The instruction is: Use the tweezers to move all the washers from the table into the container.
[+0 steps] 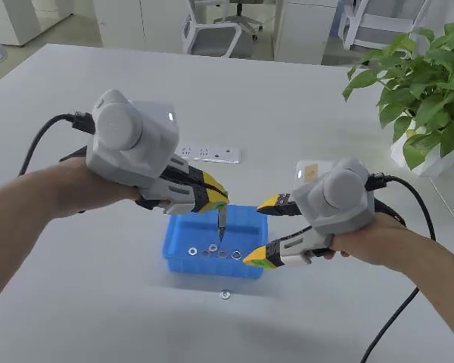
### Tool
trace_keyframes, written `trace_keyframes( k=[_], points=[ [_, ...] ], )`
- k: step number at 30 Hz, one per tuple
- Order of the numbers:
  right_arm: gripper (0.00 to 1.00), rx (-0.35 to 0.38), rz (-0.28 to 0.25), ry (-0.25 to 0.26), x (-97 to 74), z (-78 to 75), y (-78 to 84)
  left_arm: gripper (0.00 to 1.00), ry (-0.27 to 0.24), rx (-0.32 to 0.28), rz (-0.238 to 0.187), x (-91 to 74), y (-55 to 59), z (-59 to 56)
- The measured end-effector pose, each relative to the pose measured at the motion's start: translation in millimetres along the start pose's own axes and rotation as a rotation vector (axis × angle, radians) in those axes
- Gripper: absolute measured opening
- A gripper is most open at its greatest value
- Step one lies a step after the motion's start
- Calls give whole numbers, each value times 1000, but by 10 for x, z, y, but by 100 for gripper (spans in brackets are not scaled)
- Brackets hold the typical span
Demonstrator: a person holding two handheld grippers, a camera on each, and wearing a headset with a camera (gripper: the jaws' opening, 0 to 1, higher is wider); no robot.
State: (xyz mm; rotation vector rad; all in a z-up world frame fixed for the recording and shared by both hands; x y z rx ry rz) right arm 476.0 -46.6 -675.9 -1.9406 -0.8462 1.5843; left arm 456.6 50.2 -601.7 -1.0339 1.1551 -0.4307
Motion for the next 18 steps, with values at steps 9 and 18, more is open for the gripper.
trace_keyframes(
  k=[9,18],
  points=[
    [63,71,21,24,-79,170,88,5,12,1,16,-39,-37,-119],
    [72,151,26,54,-144,315,170,5,29,-1,22,-38,-25,-211]
  ],
)
Point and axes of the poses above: the centre of the closed fingertips' face, and the gripper's own axes: x roughly forward along the fingers, z roughly to its left, y roughly out of its underside, the point moved 5 cm from there along -x, roughly backward along the fingers, and after that the axes turned 6 degrees about -x, right-handed, at the moved point
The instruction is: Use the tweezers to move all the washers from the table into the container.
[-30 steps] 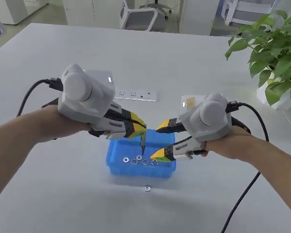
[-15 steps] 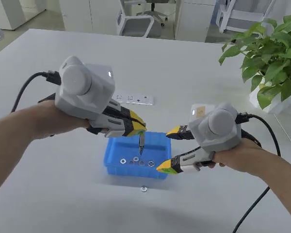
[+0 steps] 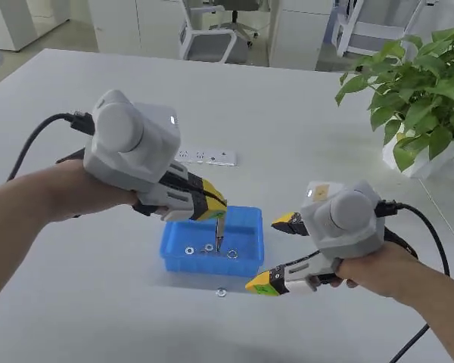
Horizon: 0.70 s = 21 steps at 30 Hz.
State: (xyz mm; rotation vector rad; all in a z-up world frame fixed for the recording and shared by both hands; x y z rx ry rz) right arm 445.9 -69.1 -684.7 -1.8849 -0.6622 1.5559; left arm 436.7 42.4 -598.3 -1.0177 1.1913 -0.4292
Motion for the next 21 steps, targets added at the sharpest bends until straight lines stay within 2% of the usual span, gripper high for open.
trace_keyframes(
  k=[9,21],
  points=[
    [78,34,-14,18,-49,80,74,5,22,-4,4,61,60,-91],
    [94,50,-19,48,-38,103,116,5,49,-14,8,183,160,-175]
  ],
)
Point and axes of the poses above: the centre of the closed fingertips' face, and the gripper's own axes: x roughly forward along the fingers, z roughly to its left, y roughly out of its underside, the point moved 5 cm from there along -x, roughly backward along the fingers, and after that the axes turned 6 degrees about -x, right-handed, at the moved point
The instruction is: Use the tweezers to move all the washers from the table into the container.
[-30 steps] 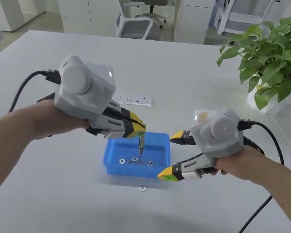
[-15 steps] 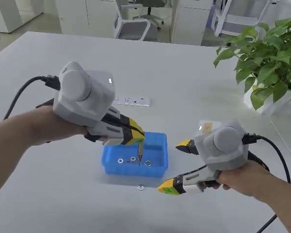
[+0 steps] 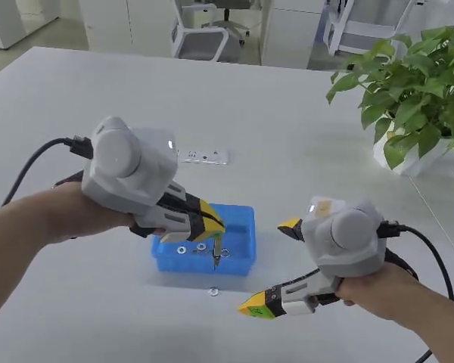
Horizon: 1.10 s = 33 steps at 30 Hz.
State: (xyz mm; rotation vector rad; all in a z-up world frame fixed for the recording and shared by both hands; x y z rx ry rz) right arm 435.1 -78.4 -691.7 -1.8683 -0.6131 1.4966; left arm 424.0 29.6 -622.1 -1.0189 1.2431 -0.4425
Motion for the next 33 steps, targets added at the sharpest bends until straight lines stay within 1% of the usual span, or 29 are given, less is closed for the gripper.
trace_keyframes(
  k=[2,4,9,12,15,21,25,28,33],
  points=[
    [98,5,-5,17,5,-19,1,5,6,0,2,25,23,-12],
    [100,12,-7,24,7,-29,1,5,10,3,4,44,45,-18],
    [100,22,-16,23,17,-33,-6,5,18,-4,9,91,96,-20],
    [100,23,-11,19,38,-30,10,5,23,-3,12,115,128,-20],
    [100,22,-9,12,54,-12,19,5,27,-5,7,131,144,-24],
    [100,19,-1,3,84,16,49,5,32,-8,19,165,203,-19],
    [100,16,4,-4,93,34,61,5,35,-12,19,188,227,-16],
    [100,17,5,-5,99,42,68,5,36,-12,29,213,254,-20],
    [100,19,10,-11,117,49,94,5,37,-18,29,233,279,-24]
  ],
)
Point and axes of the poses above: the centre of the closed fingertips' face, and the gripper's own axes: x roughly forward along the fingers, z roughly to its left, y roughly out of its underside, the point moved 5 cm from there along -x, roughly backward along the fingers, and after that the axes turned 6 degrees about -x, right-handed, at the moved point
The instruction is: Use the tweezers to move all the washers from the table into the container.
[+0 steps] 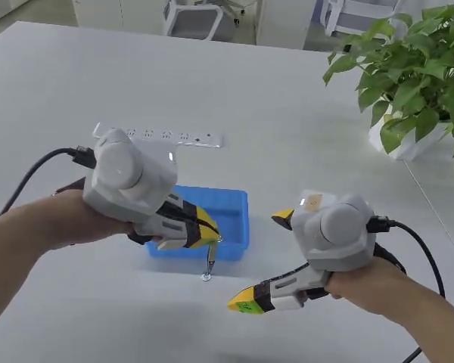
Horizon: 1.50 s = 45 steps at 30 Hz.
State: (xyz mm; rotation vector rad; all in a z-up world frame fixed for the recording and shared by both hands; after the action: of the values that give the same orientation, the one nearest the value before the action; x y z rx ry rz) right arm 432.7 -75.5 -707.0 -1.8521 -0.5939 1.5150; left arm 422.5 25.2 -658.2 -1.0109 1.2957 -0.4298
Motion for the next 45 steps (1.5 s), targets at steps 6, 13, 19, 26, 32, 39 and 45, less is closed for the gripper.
trace_keyframes(
  k=[6,13,19,26,32,39,45],
  points=[
    [100,0,0,-3,10,-1,6,5,0,-6,5,5,34,0],
    [100,1,-1,-4,22,3,-1,5,3,-12,10,15,66,-15],
    [100,-3,5,-9,33,14,18,5,4,-16,7,27,61,-24],
    [100,-6,9,-10,32,14,30,5,3,-17,9,43,75,-34],
    [100,-7,14,-13,41,28,41,5,6,-20,11,54,84,-39],
    [100,-10,14,-20,45,42,41,5,2,-23,9,48,91,-34],
    [100,-14,14,-24,59,48,32,5,-2,-18,10,44,93,-40]
  ],
)
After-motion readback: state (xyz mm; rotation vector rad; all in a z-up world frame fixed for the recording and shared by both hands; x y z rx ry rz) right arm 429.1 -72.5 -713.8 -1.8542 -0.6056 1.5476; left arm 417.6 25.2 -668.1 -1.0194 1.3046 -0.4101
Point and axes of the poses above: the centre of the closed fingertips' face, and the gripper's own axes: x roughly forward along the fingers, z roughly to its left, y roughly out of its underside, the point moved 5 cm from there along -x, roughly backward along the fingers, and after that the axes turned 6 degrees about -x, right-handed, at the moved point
